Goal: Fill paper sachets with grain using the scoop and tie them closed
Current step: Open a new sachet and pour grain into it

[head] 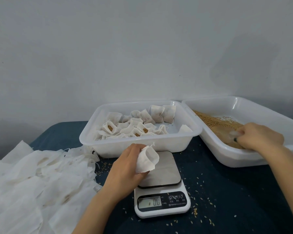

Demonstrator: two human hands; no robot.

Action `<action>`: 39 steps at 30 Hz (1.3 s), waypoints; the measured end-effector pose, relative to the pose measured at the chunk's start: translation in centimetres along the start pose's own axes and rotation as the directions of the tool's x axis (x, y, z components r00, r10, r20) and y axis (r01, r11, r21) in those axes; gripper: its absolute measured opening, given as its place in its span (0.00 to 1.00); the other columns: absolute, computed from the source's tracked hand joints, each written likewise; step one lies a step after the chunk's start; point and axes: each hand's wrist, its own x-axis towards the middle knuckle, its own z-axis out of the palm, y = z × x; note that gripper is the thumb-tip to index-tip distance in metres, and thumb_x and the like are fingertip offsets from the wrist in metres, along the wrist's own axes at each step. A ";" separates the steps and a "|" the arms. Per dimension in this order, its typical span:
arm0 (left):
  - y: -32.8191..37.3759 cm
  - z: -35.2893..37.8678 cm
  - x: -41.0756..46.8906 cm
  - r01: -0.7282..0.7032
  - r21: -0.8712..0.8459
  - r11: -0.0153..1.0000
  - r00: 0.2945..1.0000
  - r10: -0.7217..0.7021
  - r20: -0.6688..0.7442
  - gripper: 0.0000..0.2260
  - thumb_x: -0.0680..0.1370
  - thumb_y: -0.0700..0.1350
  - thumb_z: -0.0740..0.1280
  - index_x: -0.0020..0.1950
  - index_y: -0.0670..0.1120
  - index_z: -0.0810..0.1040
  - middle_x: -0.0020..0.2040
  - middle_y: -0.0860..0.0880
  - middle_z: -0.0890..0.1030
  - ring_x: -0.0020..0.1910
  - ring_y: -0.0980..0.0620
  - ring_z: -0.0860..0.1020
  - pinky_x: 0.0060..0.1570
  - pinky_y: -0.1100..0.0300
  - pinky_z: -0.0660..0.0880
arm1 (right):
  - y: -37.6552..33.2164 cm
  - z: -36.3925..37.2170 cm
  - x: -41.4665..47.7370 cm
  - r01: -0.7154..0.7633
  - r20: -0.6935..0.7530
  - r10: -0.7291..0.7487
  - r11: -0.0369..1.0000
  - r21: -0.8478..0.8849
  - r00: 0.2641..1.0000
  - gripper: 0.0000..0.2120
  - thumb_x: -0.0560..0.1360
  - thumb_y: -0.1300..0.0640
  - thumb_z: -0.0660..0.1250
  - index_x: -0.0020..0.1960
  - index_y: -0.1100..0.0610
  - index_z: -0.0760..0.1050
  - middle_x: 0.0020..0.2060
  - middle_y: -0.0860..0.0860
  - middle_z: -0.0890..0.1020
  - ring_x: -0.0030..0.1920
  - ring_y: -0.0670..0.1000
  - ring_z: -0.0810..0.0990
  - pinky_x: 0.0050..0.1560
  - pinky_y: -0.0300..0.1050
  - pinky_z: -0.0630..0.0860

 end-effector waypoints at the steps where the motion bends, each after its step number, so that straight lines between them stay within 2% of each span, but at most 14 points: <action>1: 0.0 0.0 0.0 0.004 0.002 1.000 1.000 -0.004 0.006 0.20 0.69 0.61 0.59 0.60 0.64 0.64 0.53 0.71 0.69 0.53 0.72 0.68 0.44 0.73 0.66 | 0.2 0.0 0.1 -0.005 0.005 0.005 0.999 0.039 1.000 0.08 0.77 0.50 0.65 0.52 0.48 0.80 0.41 0.49 0.79 0.39 0.52 0.73 0.36 0.42 0.63; 4: 0.3 0.0 0.0 0.020 -0.017 1.000 1.000 -0.020 0.001 0.18 0.68 0.62 0.59 0.58 0.69 0.61 0.54 0.71 0.70 0.54 0.71 0.69 0.44 0.73 0.67 | 0.6 0.2 0.1 -0.012 0.006 0.011 0.988 0.156 1.000 0.06 0.77 0.49 0.66 0.52 0.47 0.80 0.38 0.48 0.77 0.38 0.52 0.72 0.36 0.43 0.64; 7: 0.6 0.0 0.1 0.050 -0.069 0.996 0.998 -0.052 -0.024 0.16 0.69 0.60 0.60 0.54 0.72 0.61 0.55 0.71 0.70 0.54 0.68 0.71 0.44 0.72 0.68 | 0.9 0.7 -0.2 -0.020 -0.045 0.034 0.965 0.262 0.998 0.11 0.78 0.46 0.65 0.58 0.45 0.79 0.42 0.49 0.76 0.43 0.55 0.73 0.41 0.46 0.66; 10: 0.5 0.0 0.2 0.078 -0.131 0.988 0.995 -0.084 -0.045 0.16 0.72 0.52 0.66 0.52 0.70 0.65 0.52 0.67 0.73 0.51 0.64 0.74 0.42 0.67 0.67 | 0.8 0.9 -0.6 -0.003 -0.096 0.042 0.929 0.371 0.995 0.17 0.77 0.40 0.64 0.63 0.44 0.77 0.44 0.49 0.76 0.46 0.56 0.73 0.44 0.48 0.67; 13: 0.2 0.0 0.2 0.102 -0.145 0.984 0.992 -0.111 -0.052 0.18 0.74 0.45 0.69 0.50 0.68 0.67 0.50 0.65 0.75 0.49 0.62 0.75 0.41 0.66 0.67 | 0.6 0.6 -1.1 0.054 -0.127 0.003 0.894 0.444 0.992 0.16 0.75 0.36 0.65 0.57 0.44 0.78 0.41 0.46 0.78 0.43 0.54 0.75 0.41 0.47 0.69; 16: 0.2 0.0 0.3 0.137 -0.184 0.973 0.986 -0.152 -0.066 0.17 0.74 0.42 0.71 0.51 0.64 0.70 0.48 0.62 0.77 0.49 0.62 0.76 0.42 0.66 0.68 | 0.2 0.0 -1.9 0.171 -0.171 -0.098 0.852 0.495 0.980 0.10 0.74 0.37 0.66 0.50 0.41 0.78 0.40 0.42 0.80 0.41 0.52 0.79 0.40 0.47 0.72; 19: 0.2 0.0 0.5 0.187 -0.259 0.948 0.975 -0.211 -0.071 0.15 0.74 0.41 0.71 0.52 0.59 0.73 0.47 0.61 0.80 0.47 0.63 0.77 0.42 0.70 0.69 | -0.4 -0.7 -3.2 0.318 -0.207 -0.243 0.770 0.553 0.948 0.02 0.74 0.38 0.67 0.43 0.33 0.77 0.41 0.35 0.82 0.40 0.43 0.81 0.39 0.44 0.73; 22: 0.1 -0.2 0.6 0.207 -0.273 0.940 0.971 -0.232 -0.064 0.15 0.73 0.39 0.71 0.50 0.59 0.74 0.46 0.66 0.79 0.45 0.65 0.77 0.40 0.74 0.70 | -1.4 -1.2 -4.7 0.426 -0.208 -0.382 0.677 0.600 0.900 0.07 0.68 0.33 0.66 0.45 0.30 0.78 0.45 0.30 0.81 0.48 0.35 0.78 0.45 0.46 0.74; 25: -0.1 -0.3 0.4 0.225 -0.252 0.941 0.968 -0.245 -0.048 0.15 0.73 0.39 0.70 0.49 0.60 0.74 0.46 0.66 0.79 0.45 0.64 0.77 0.39 0.73 0.71 | -2.7 -1.0 -5.8 0.519 -0.197 -0.498 0.667 0.535 0.844 0.10 0.69 0.34 0.65 0.50 0.29 0.77 0.49 0.32 0.82 0.53 0.41 0.79 0.54 0.51 0.75; 28: -0.3 -0.4 0.4 0.245 -0.224 0.943 0.964 -0.261 -0.046 0.15 0.73 0.41 0.70 0.50 0.60 0.73 0.47 0.65 0.79 0.46 0.63 0.78 0.39 0.69 0.71 | -4.0 -0.8 -6.4 0.600 -0.179 -0.586 0.683 0.417 0.791 0.21 0.66 0.28 0.57 0.56 0.30 0.75 0.51 0.38 0.82 0.53 0.46 0.77 0.57 0.55 0.74; 31: -0.3 -0.6 0.4 0.255 -0.210 0.944 0.962 -0.269 -0.044 0.15 0.73 0.42 0.70 0.51 0.61 0.72 0.46 0.65 0.79 0.45 0.63 0.78 0.40 0.65 0.72 | -4.8 -1.2 -7.2 0.680 -0.244 -0.644 0.614 0.400 0.725 0.19 0.66 0.29 0.56 0.54 0.28 0.74 0.49 0.33 0.81 0.50 0.43 0.74 0.53 0.52 0.72; 35: -0.3 -0.7 0.3 0.247 -0.192 0.950 0.965 -0.260 -0.045 0.16 0.72 0.42 0.70 0.54 0.59 0.73 0.46 0.61 0.80 0.47 0.62 0.78 0.44 0.58 0.76 | -5.3 -1.9 -7.5 0.743 -0.304 -0.680 0.578 0.337 0.667 0.16 0.71 0.38 0.62 0.57 0.37 0.79 0.48 0.35 0.80 0.50 0.47 0.75 0.53 0.56 0.72; 37: -0.2 -0.8 0.3 0.221 -0.176 0.959 0.972 -0.231 -0.037 0.16 0.72 0.43 0.70 0.53 0.61 0.72 0.47 0.63 0.79 0.48 0.62 0.77 0.44 0.60 0.74 | -5.4 -2.1 -7.4 0.771 -0.321 -0.701 0.574 0.275 0.636 0.14 0.73 0.43 0.63 0.58 0.37 0.78 0.49 0.35 0.80 0.50 0.47 0.74 0.52 0.55 0.71; 39: -0.1 -0.8 0.2 0.194 -0.137 0.971 0.979 -0.200 -0.029 0.16 0.72 0.45 0.71 0.52 0.62 0.71 0.47 0.64 0.78 0.49 0.63 0.76 0.42 0.63 0.71 | -5.4 -2.4 -7.4 0.795 -0.343 -0.718 0.562 0.230 0.606 0.14 0.73 0.42 0.62 0.58 0.36 0.78 0.50 0.35 0.80 0.49 0.46 0.72 0.50 0.52 0.68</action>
